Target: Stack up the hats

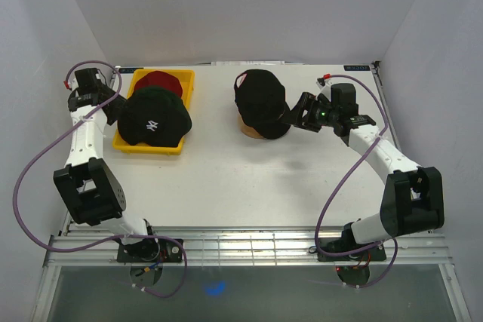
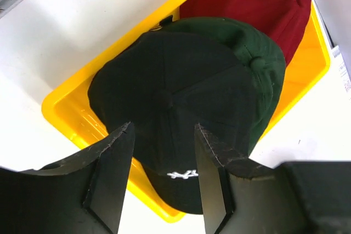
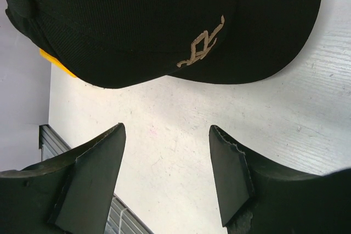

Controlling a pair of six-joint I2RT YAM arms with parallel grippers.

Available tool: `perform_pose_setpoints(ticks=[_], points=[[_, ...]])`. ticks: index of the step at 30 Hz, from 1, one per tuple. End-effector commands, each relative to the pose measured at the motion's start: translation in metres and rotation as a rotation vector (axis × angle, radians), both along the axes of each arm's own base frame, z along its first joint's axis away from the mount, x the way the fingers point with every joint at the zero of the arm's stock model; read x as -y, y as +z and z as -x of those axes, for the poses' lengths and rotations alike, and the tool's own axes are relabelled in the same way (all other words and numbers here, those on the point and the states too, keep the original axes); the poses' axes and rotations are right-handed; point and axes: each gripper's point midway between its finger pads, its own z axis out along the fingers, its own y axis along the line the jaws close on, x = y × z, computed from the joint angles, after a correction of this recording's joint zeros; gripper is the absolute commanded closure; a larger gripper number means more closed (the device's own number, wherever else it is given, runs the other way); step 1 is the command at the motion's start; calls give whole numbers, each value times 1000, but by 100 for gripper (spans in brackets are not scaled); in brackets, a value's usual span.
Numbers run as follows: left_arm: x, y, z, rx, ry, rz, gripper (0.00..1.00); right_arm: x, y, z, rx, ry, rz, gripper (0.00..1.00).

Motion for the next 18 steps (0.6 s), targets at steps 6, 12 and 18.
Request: perform_pose_setpoints(ticks=[6,12,18], points=[[2,5,-6,47,17,31,45,1,18,0,61,6,-1,32],[6,-13,-13,32,1,62,49,1,15,1,55,8,-1,32],[6,-25,-13,5,2,73,54,0,14,1,49,12,0,32]])
